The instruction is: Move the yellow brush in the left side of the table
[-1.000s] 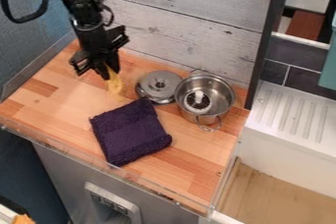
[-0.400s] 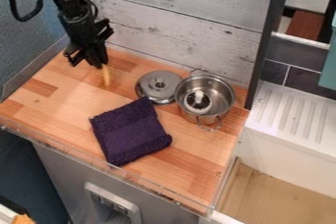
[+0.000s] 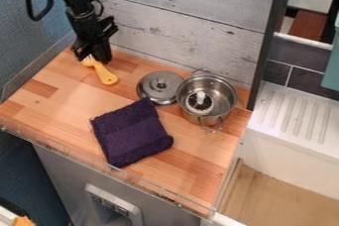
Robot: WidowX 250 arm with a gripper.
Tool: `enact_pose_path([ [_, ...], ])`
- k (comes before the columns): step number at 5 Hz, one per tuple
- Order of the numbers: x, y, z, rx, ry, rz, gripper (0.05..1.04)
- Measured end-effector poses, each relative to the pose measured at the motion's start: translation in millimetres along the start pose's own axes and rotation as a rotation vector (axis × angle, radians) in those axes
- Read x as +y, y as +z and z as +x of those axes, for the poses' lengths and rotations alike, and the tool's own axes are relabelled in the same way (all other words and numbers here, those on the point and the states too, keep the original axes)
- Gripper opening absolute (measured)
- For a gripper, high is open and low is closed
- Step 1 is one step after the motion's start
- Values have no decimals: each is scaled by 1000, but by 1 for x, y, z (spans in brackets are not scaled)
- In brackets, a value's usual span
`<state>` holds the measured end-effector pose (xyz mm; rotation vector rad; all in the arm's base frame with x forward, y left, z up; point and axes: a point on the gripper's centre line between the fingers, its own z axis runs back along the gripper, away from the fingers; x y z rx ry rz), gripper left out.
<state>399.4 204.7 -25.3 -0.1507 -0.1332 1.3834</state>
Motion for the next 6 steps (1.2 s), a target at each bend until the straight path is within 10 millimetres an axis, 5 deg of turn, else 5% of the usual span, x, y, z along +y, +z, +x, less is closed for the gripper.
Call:
enact_pose_path([
  [1,-5,1,-6,15,-19,23,74],
  [2,4,-7,-11,30,-1,46,223],
  [5,-10,18,-27,-7,-98,52,1005],
  [6,-10,33,-31,-25,-139,57,1006],
])
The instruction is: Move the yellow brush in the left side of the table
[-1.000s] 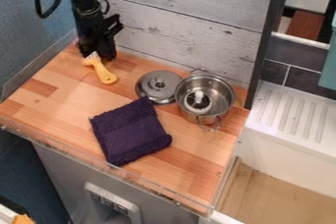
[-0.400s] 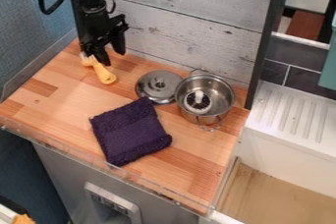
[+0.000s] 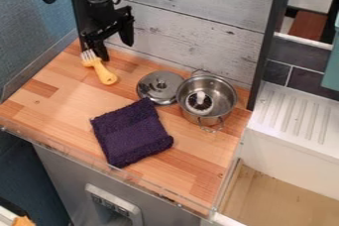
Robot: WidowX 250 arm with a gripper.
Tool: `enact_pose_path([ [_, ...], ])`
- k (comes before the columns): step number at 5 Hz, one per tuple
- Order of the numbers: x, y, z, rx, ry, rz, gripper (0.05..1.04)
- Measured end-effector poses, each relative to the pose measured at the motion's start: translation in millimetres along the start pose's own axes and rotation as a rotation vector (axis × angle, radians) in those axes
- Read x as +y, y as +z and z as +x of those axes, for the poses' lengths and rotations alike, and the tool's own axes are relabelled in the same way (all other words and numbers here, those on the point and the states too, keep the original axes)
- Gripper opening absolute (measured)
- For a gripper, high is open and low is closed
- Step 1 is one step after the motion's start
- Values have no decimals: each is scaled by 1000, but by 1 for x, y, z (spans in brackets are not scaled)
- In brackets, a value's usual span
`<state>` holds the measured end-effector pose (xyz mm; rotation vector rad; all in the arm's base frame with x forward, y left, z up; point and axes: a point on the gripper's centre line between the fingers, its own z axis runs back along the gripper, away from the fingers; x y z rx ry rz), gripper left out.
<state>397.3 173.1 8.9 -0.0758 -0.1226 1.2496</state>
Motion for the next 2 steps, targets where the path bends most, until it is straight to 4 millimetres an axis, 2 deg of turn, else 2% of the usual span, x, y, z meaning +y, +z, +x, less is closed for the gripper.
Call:
enact_pose_path([
  [1,-2,9,-12,15,-89,63,1001],
  [2,-3,9,-13,16,-97,64,1001],
])
